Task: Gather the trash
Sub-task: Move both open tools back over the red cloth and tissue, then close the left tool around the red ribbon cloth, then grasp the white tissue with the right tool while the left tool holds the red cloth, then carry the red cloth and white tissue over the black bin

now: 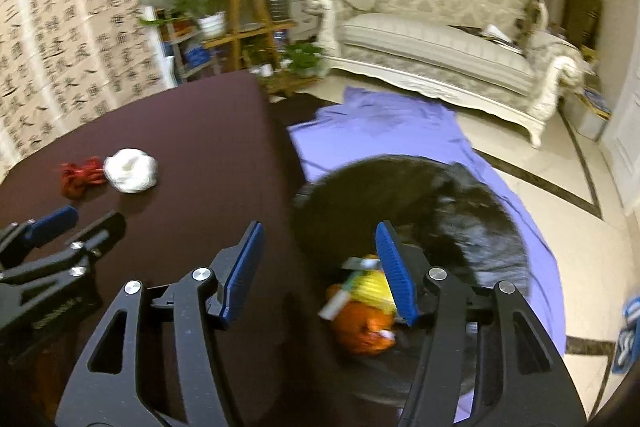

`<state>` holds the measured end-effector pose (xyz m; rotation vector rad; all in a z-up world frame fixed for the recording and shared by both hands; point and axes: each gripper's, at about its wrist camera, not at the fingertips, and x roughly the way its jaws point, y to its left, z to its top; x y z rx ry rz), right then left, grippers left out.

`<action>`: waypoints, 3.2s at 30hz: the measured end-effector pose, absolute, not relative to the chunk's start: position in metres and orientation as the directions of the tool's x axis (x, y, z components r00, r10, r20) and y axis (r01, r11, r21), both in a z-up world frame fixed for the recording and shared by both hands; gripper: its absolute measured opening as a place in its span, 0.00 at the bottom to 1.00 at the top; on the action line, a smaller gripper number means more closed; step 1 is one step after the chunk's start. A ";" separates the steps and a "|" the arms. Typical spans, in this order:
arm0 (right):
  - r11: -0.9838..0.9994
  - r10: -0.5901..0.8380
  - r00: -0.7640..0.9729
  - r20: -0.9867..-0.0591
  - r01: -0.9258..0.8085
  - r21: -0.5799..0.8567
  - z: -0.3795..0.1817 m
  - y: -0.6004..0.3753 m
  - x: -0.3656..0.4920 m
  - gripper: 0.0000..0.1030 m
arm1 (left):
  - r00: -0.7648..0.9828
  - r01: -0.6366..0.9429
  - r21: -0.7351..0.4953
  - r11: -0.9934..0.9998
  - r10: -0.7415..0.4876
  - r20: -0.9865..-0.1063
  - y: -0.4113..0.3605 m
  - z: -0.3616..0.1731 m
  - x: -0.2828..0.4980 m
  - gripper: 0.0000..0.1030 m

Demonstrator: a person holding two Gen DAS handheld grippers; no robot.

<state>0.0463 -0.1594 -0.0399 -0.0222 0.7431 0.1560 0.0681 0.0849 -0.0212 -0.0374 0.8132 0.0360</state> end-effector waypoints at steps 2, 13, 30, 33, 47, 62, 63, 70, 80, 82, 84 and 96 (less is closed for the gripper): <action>0.981 0.157 0.718 -0.678 -0.192 0.024 -0.039 -0.141 0.048 0.57 | 0.682 -0.084 -0.021 0.996 0.043 -0.731 0.100 -0.023 0.069 0.68; 0.944 0.225 0.655 -0.721 -0.330 -0.005 -0.045 -0.074 0.069 0.63 | 0.650 -0.183 -0.054 0.982 0.080 -0.756 0.152 -0.029 0.090 0.70; 0.934 0.218 0.607 -0.764 -0.356 -0.016 -0.053 -0.044 0.086 0.64 | 0.638 -0.109 -0.084 0.991 0.005 -0.770 0.159 -0.034 0.110 0.40; 0.933 0.217 0.608 -0.764 -0.360 -0.021 -0.052 -0.044 0.087 0.64 | 0.641 -0.098 -0.085 0.992 -0.002 -0.768 0.158 -0.034 0.108 0.34; 0.926 0.231 0.603 -0.764 -0.378 -0.019 -0.054 -0.023 0.097 0.64 | 0.638 -0.168 -0.105 0.980 0.027 -0.769 0.180 -0.034 0.091 0.29; 0.923 0.238 0.598 -0.766 -0.385 -0.014 -0.053 -0.007 0.107 0.35 | 0.644 -0.200 -0.096 0.975 0.057 -0.763 0.184 -0.034 0.078 0.29; 0.923 0.237 0.601 -0.763 -0.385 -0.016 -0.052 -0.006 0.106 0.34 | 0.644 -0.200 -0.095 0.975 0.058 -0.763 0.184 -0.034 0.077 0.29; 0.928 0.236 0.618 -0.750 -0.372 -0.016 -0.051 -0.020 0.085 0.33 | 0.656 -0.183 -0.103 0.978 0.044 -0.753 0.179 -0.027 0.069 0.28; 0.958 0.204 0.662 -0.721 -0.286 0.008 -0.042 -0.080 0.042 0.33 | 0.689 -0.110 -0.114 0.987 -0.007 -0.725 0.145 -0.015 0.041 0.28; 0.966 0.188 0.676 -0.712 -0.257 0.011 -0.039 -0.095 0.033 0.33 | 0.694 -0.085 -0.112 0.990 -0.022 -0.720 0.133 -0.014 0.035 0.28; 0.972 0.174 0.689 -0.703 -0.233 0.012 -0.036 -0.110 0.026 0.33 | 0.702 -0.059 -0.117 0.991 -0.042 -0.711 0.121 -0.011 0.030 0.28; 0.997 0.038 0.758 -0.651 -0.071 -0.024 -0.026 -0.191 0.005 0.34 | 0.728 0.100 -0.099 0.990 -0.141 -0.671 0.045 -0.002 0.027 0.28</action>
